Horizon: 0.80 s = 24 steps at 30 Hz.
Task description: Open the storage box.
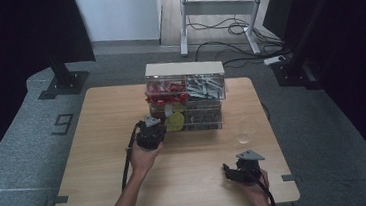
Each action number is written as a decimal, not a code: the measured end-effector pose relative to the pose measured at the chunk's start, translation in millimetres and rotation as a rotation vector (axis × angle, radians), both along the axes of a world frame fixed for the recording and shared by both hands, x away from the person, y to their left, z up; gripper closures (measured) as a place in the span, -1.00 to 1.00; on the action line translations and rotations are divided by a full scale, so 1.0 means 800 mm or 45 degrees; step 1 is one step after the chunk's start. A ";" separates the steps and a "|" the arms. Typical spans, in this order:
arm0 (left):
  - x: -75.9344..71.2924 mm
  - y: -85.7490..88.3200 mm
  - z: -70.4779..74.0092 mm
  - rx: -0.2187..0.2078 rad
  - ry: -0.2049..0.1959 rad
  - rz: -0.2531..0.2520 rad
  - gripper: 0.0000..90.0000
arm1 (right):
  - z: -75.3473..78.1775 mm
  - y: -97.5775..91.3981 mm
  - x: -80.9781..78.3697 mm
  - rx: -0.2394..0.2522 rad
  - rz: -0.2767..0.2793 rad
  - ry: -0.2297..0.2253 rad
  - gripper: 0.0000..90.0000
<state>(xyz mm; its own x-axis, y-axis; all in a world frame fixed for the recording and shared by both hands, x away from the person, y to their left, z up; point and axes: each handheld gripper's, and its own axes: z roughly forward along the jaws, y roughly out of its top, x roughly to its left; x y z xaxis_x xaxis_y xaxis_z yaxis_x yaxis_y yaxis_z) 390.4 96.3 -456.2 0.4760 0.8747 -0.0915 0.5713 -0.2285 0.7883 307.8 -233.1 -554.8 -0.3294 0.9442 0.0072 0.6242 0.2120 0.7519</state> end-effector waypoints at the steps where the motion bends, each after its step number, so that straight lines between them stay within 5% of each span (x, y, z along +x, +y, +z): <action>1: 0.000 0.000 0.000 -0.007 0.000 0.002 1.00 | 0.000 0.000 0.000 0.000 -0.001 0.000 -0.51; 24: 0.013 -0.004 0.028 -0.034 -0.035 0.002 1.00 | 0.000 0.000 0.000 0.000 -0.002 0.001 -0.51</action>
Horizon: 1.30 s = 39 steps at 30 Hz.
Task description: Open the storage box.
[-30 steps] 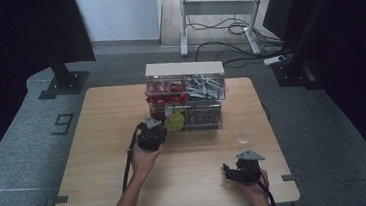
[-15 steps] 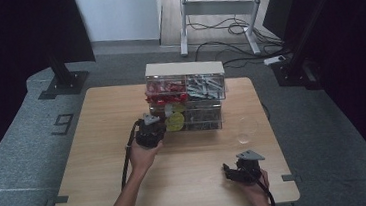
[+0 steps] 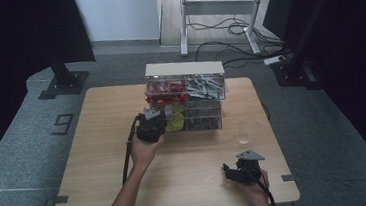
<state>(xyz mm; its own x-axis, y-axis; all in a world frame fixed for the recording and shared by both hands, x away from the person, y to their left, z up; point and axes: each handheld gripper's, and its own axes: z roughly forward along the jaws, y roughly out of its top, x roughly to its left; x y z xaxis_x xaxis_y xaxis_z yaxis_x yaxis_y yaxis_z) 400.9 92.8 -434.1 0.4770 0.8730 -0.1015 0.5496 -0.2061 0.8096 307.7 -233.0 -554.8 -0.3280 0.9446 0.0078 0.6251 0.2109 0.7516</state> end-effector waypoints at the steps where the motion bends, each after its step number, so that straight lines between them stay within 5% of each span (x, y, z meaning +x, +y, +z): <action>1: 0.001 0.000 0.000 -0.001 0.000 0.003 1.00 | 0.000 0.000 0.000 0.000 0.000 0.000 -0.52; 39: 0.019 0.003 0.028 0.006 -0.004 0.015 1.00 | 0.000 0.000 0.000 0.000 -0.001 -0.001 -0.51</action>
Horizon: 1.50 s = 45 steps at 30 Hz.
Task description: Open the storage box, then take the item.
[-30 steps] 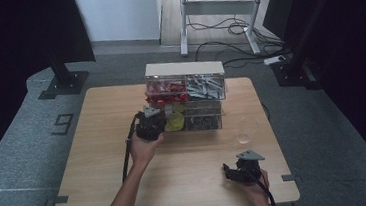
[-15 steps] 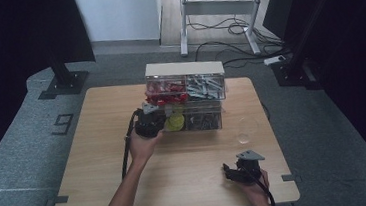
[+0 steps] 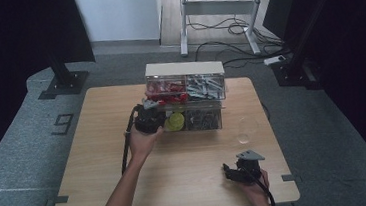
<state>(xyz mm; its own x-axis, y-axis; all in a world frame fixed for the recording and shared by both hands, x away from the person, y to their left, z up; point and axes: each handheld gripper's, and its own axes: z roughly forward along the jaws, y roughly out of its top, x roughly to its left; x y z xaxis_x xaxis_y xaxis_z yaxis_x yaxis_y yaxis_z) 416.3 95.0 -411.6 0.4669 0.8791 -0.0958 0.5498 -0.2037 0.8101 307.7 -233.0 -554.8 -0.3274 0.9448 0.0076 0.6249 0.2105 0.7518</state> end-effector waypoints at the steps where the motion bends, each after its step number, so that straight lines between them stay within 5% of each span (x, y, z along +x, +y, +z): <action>1: 0.001 0.000 0.000 -0.007 0.001 0.000 1.00 | 0.000 0.000 0.000 0.001 0.000 0.001 -0.52; 30: 0.008 0.003 0.011 -0.054 0.014 -0.005 1.00 | 0.000 0.000 -0.001 -0.001 0.015 -0.006 -0.43; 34: 0.009 0.001 0.010 -0.059 0.013 -0.011 1.00 | 0.002 0.000 -0.002 -0.009 0.012 -0.046 -0.35; 45: 0.012 -0.003 0.009 -0.055 0.023 -0.031 1.00 | 0.035 0.004 -0.003 0.096 0.031 -0.160 -0.25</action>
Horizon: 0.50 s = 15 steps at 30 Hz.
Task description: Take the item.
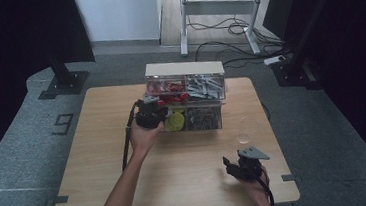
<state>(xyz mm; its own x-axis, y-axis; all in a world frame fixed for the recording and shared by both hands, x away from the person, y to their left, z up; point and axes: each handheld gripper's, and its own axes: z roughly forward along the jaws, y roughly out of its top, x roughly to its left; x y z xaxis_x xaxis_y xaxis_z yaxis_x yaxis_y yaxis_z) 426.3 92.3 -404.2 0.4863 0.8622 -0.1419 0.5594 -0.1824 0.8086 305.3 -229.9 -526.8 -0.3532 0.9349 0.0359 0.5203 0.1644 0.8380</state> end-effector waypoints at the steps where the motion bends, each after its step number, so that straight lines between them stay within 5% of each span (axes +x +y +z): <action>1: 0.000 0.000 0.000 -0.002 0.001 -0.002 1.00 | 0.004 0.000 0.001 0.011 0.004 -0.008 -0.24; 5: -0.001 0.001 0.001 0.001 -0.001 -0.006 1.00 | 0.020 0.001 0.009 0.074 0.022 -0.033 -0.16; 15: -0.002 0.003 0.002 -0.008 -0.007 -0.017 0.99 | 0.047 0.017 0.030 0.079 0.058 -0.066 -0.07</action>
<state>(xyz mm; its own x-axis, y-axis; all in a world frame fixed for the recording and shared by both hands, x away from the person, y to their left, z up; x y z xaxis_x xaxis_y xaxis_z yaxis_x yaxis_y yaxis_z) 424.7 95.1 -402.7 0.4987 0.8546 -0.1446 0.5527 -0.1850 0.8126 328.9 -216.6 -489.1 -0.3984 0.9142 0.0737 0.4690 0.1340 0.8730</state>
